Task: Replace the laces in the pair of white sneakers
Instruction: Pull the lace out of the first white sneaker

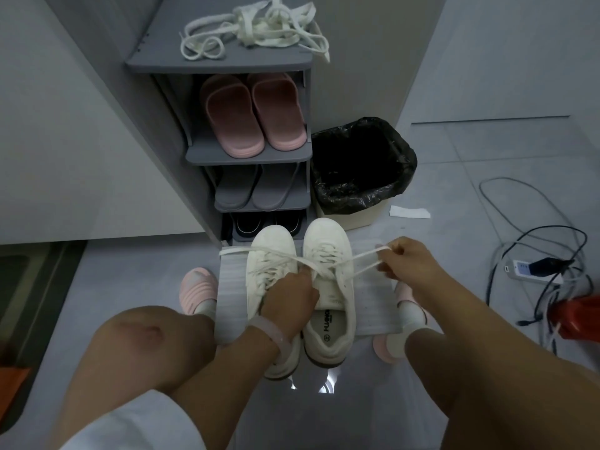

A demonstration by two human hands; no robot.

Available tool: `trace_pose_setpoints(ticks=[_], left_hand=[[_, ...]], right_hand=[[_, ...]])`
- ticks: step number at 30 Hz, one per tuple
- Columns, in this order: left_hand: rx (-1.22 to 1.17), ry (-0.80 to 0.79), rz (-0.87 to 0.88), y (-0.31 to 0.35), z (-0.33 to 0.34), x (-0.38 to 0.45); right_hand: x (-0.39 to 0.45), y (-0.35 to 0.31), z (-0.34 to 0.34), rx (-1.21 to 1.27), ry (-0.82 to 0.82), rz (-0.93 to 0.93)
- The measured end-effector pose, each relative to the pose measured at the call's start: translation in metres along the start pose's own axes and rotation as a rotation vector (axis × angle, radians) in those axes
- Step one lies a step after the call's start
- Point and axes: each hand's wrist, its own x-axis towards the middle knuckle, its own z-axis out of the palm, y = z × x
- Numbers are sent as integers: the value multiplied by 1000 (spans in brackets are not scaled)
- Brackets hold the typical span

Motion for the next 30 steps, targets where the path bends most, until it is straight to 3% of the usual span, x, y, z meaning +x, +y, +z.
trace_pose_setpoints(ticks=[2,4,6,9,11,13,16,17,20,23,25,28,30], left_hand=[[9,-10,-10,1,0,0],[2,-16,-12,1,-1,0],[-10,1,-13,-1,-2,0],[-24,1,-6,-3,0,0],[-40,-15,-4,-4,0,1],[-68,-19,-5,-5,1,3],[-69,-18,-1,-6,1,3],[-66,-17,6,-6,2,4],[-66,-10,15,-7,2,3],[-80,6,20,-8,2,4],[-70,4,21,-7,2,4],[-85,-2,17,-8,3,5],[-96,-14,25,-9,3,4]], right_hand=[[-6,-4,11,391,-166,136],[-10,-8,20,435,-274,138],[-5,-9,20,87,-209,19],[14,-1,-7,-758,74,-210],[16,4,-23,-818,199,-226],[11,5,-19,-413,106,-167],[-5,-7,0,592,-163,171],[-7,-8,1,664,-226,239],[-4,-10,-2,142,-175,137],[6,-7,-16,-363,123,-185],[10,-4,-25,-485,186,-273],[7,0,-18,-583,42,-330],[5,2,-14,-795,117,-398]])
